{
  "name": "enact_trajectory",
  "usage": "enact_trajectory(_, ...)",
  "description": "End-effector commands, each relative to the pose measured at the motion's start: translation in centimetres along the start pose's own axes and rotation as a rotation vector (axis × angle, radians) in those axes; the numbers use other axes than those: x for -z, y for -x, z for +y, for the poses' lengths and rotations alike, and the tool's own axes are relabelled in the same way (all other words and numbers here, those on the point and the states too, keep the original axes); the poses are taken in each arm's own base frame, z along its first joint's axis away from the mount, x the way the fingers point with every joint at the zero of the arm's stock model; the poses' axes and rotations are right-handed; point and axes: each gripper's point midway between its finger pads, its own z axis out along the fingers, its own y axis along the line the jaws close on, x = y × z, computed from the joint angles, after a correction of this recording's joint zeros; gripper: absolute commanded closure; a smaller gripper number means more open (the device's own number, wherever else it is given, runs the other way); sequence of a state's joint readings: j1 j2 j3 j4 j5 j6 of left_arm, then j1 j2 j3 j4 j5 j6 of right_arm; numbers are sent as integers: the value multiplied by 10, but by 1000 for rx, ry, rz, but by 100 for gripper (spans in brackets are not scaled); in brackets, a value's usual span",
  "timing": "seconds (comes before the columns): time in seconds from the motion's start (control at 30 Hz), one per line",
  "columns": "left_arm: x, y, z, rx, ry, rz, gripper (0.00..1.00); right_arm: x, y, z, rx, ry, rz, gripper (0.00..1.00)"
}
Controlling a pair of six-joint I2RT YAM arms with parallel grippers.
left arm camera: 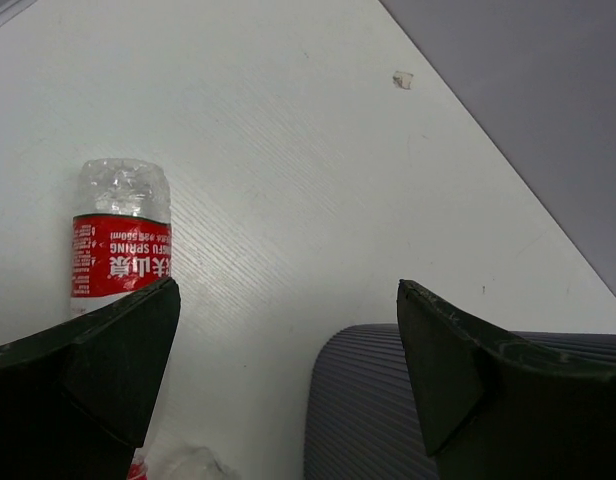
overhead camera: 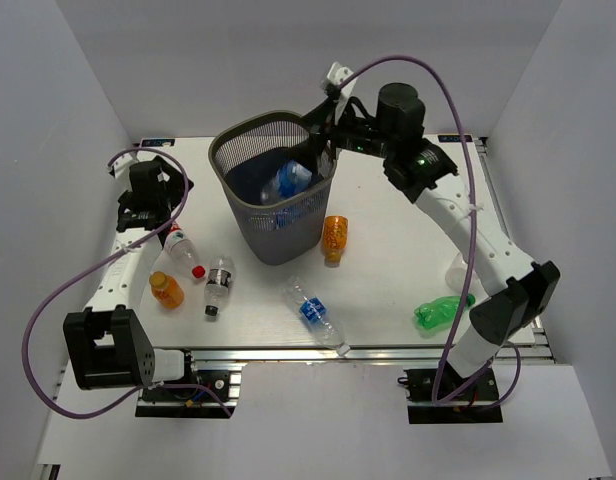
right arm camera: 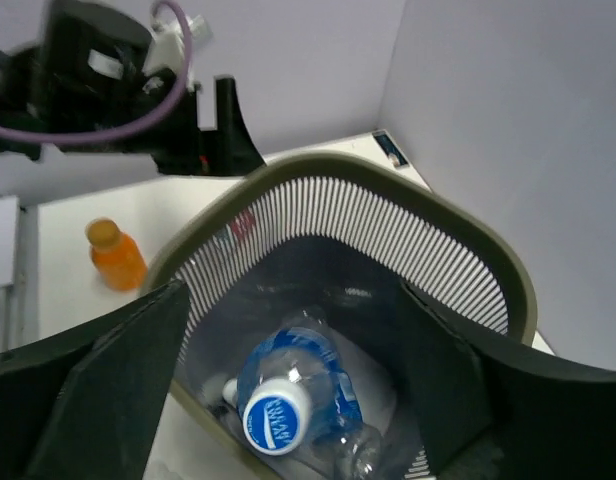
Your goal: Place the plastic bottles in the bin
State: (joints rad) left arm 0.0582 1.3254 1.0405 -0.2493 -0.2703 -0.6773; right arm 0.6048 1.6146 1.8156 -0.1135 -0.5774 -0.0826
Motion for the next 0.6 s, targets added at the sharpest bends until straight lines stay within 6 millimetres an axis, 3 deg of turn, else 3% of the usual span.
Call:
enact_trajectory(0.0,0,2,7,19,36,8,2,8,25,-7,62,-75,2,11)
enact_trajectory(0.13,-1,2,11,34,82,19,2,11,22,-26,46,-187,31,11)
enact_trajectory(0.27,2,4,26,53,152,3,2,30,35,-49,37,-337,9,11)
enact_trajectory(0.37,-1,-1,41,59,208,19,2,56,51,-70,-23,-421,-43,11)
enact_trajectory(0.4,-3,-2,45,65,218,30,2,71,50,-87,-61,-468,-52,11)
enact_trajectory(0.47,-9,-13,48,70,209,77,2,92,59,-95,-71,-501,-82,11)
enact_trajectory(0.5,-11,-15,51,74,214,91,2,110,47,-114,-101,-560,-67,11)
enact_trajectory(0.53,-15,-22,54,75,227,112,2,122,49,-115,-138,-572,-85,11)
enact_trajectory(0.57,-16,-24,58,77,242,119,2,143,47,-130,-158,-627,-96,11)
